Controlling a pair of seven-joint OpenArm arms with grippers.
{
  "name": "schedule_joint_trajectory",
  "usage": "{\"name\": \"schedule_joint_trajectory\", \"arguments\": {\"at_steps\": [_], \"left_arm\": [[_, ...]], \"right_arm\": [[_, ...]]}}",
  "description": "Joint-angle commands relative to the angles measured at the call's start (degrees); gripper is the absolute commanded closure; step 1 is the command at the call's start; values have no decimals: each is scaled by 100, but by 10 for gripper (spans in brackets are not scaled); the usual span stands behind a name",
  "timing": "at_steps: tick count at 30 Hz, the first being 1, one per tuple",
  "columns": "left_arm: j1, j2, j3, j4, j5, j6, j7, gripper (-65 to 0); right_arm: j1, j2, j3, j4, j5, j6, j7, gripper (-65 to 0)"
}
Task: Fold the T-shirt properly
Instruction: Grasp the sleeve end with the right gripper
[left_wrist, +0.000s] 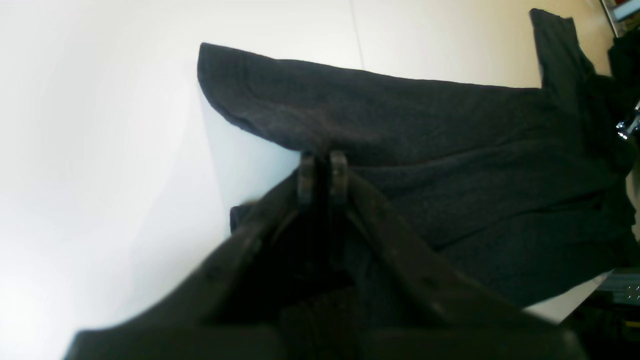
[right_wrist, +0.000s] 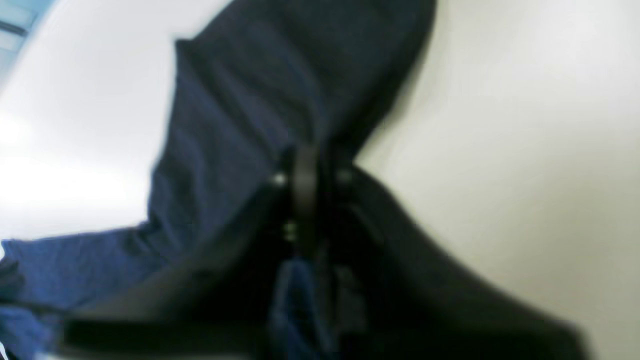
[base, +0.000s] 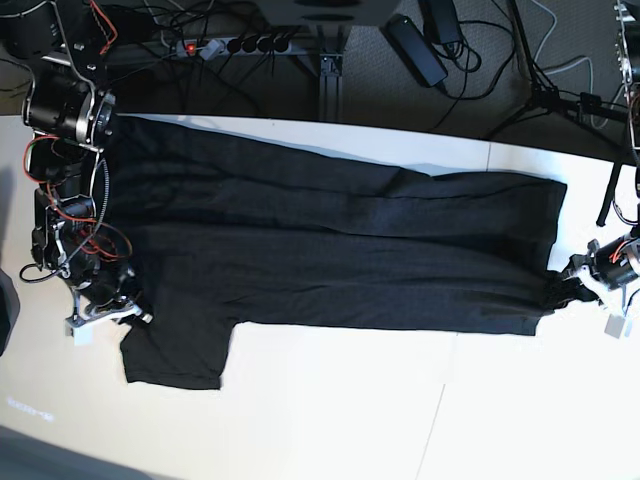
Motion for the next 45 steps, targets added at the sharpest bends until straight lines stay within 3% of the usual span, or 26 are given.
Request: {"name": "schedule_joint_trajectory", "arguments": {"at_steps": [1,8,12,16,20,29,45], "left_arm": [[-122,-140,-39,92,-101,-132,-101,0],[-122,-146,-39,92,-155,-132,-98,0],[-120,-273,-39,127,-507,-132,39,0],[-42,-413,-39,505,-697,-132,323,0],[181,-457,-39,968,-752,-132,514,0],[658,-509,-39,1394,-748,-132,737,0],[833,-671,-55,1408,-754,-132,994,0]], "right_arm": [[122,59,-11,151,-136,444,-109,0],[98,79,-11,1178,-83,452,-787,0],[-74,184,-11,2118,507,455,-1537,0],[-525,426,-11,2990,1023,455,-1910,0],[-1191,614,0,3630,1250,455,-1899,0],[-2507,697,343,5056,1298,452,-1886,0],[-3563,734,713,5842,1440,452,-1952,0]]}}
